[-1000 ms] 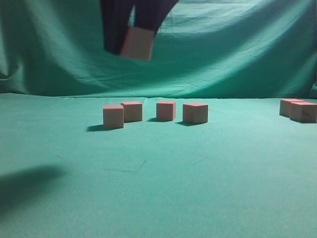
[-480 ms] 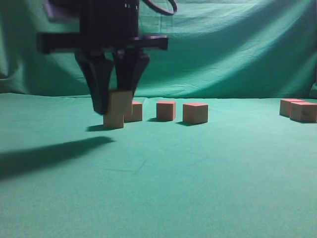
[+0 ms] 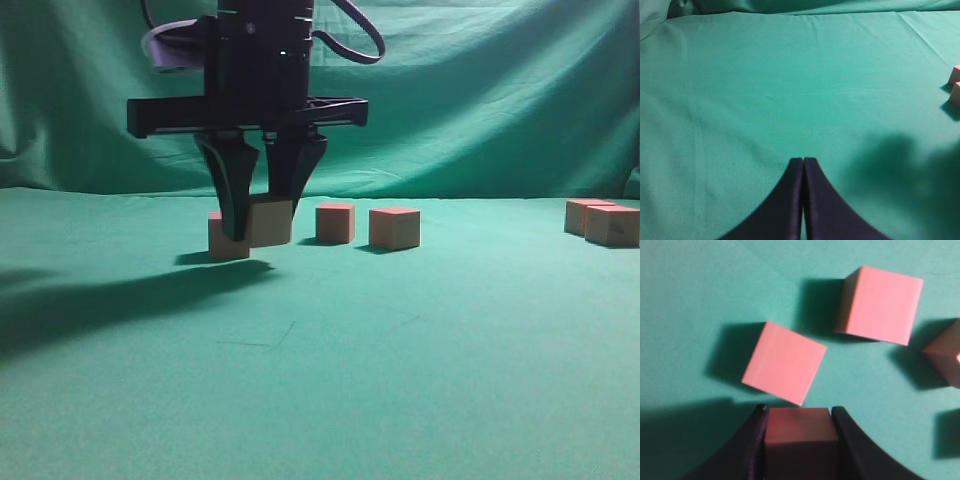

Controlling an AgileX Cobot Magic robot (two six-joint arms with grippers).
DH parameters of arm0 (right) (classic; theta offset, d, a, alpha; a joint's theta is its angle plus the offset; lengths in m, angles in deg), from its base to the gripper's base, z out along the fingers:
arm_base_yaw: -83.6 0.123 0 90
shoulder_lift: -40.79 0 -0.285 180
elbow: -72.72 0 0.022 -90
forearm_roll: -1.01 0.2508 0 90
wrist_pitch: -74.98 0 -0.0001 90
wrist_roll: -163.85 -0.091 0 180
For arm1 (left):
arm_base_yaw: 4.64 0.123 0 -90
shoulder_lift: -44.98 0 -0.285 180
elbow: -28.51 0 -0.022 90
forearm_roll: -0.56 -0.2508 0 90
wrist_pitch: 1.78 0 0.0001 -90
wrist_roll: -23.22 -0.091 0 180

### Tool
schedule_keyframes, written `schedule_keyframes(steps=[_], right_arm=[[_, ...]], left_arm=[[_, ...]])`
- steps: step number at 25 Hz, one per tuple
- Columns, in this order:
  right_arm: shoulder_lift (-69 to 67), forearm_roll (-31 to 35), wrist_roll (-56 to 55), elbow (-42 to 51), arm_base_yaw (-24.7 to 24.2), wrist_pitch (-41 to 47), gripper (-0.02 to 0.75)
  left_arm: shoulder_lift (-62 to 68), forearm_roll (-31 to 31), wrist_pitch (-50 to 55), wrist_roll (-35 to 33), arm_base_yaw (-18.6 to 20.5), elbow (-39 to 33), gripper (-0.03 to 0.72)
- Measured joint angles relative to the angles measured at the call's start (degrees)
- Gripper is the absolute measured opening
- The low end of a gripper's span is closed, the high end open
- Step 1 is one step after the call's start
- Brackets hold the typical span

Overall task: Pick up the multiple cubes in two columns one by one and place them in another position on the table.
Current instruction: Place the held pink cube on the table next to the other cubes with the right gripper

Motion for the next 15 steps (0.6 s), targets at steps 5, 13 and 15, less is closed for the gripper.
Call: schedule_keyframes(steps=[5,13,15], right_arm=[[-0.09,0.64,-0.15,0.00,-0.11,-0.12,0.259],[-1.09,2.64,0.92,0.00,-0.11,-0.12,0.259],[-1.09,2.73,1.29,0.00,-0.11,-0.12,0.259]], left_arm=[[0.00,0.00,0.00,0.00,0.00,0.00,0.000],[0.00,0.00,0.00,0.00,0.00,0.00,0.000],[0.00,0.00,0.00,0.00,0.00,0.00,0.000]])
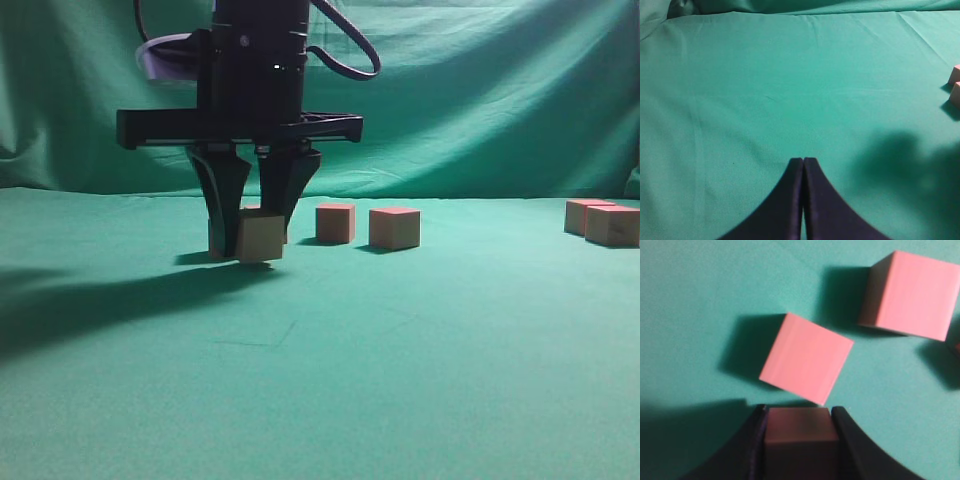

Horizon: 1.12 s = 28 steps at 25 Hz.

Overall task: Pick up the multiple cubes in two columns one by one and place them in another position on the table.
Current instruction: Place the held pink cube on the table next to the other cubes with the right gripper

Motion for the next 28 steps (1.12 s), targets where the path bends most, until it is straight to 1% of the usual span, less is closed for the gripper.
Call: schedule_keyframes(steps=[10,28], right_arm=[[0.00,-0.07,1.63,0.00,0.00,-1.33,0.259],[-0.87,-0.07,1.77,0.00,0.00,-0.67,0.259]], left_arm=[[0.00,0.00,0.00,0.00,0.00,0.00,0.000],[0.00,0.00,0.00,0.00,0.00,0.00,0.000]])
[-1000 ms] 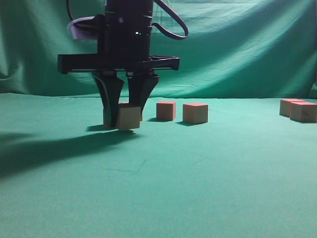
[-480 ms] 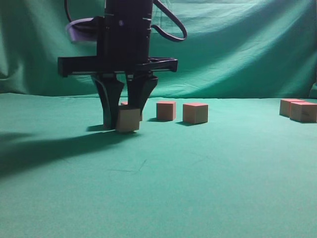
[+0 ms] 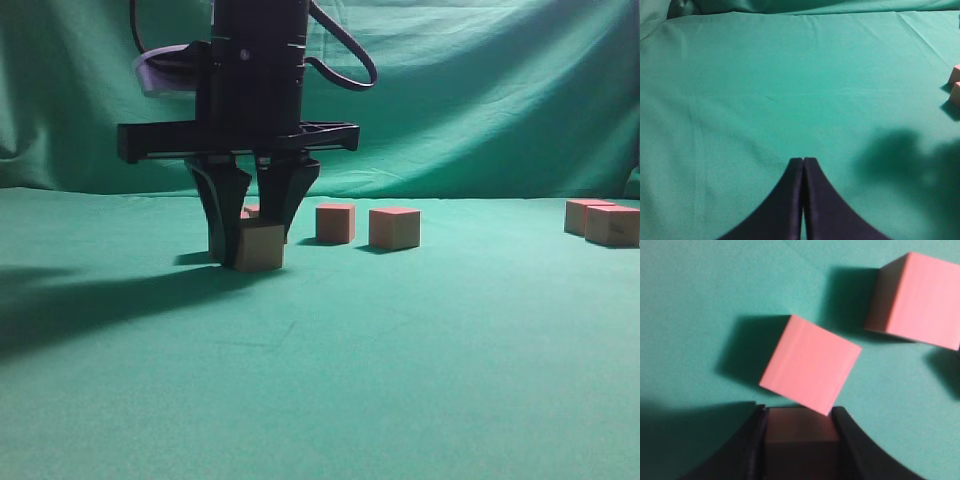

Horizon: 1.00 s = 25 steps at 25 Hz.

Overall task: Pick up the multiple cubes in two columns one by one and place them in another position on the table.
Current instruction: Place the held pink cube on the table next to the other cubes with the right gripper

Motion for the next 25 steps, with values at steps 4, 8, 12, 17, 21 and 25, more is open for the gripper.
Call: schedule_keyframes(steps=[4,8,12,17,21,25], right_arm=[[0.00,0.00,0.00,0.00,0.00,0.14,0.259],[-0.10,0.00,0.00,0.00,0.00,0.46,0.347],[-0.10,0.00,0.14,0.00,0.00,0.59,0.486],[-0.10,0.00,1.23,0.00,0.00,1.31,0.537],[1.04,0.00,1.23,0.00,0.00,2.28,0.537],[4.72,0.00,1.23,0.00,0.00,4.73,0.537]], left_arm=[[0.00,0.00,0.00,0.00,0.00,0.00,0.000],[0.00,0.00,0.00,0.00,0.00,0.00,0.000],[0.00,0.00,0.00,0.00,0.00,0.00,0.000],[0.00,0.00,0.00,0.00,0.00,0.00,0.000],[0.00,0.00,0.00,0.00,0.00,0.00,0.000],[0.00,0.00,0.00,0.00,0.00,0.00,0.000]])
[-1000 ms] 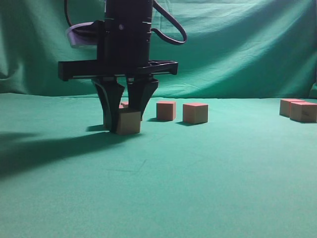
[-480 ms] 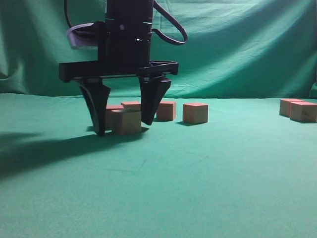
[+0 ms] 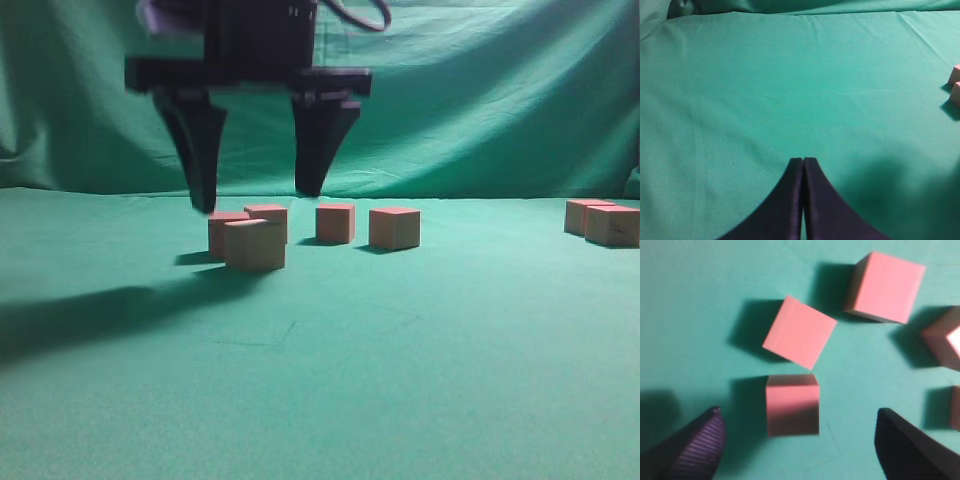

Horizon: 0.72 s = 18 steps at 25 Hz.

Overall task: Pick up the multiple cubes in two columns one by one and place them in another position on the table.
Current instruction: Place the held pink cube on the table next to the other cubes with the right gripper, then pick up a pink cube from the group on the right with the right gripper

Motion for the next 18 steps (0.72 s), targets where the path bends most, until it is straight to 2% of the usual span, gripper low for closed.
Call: schedule_keyframes(steps=[6,11,14,18], right_arm=[[8.55,-1.16,0.00,0.00,-0.11,3.14,0.537],[17.72,-7.90,-0.84,0.00,-0.53,8.49,0.537],[21.50,-10.61,-1.12,0.00,-2.49,9.52,0.537],[24.90,-10.97,-1.51,3.01,-8.97,9.61,0.537]], left_arm=[[0.00,0.00,0.00,0.00,0.00,0.00,0.000],[0.00,0.00,0.00,0.00,0.00,0.00,0.000],[0.00,0.00,0.00,0.00,0.00,0.00,0.000],[0.00,0.00,0.00,0.00,0.00,0.00,0.000]])
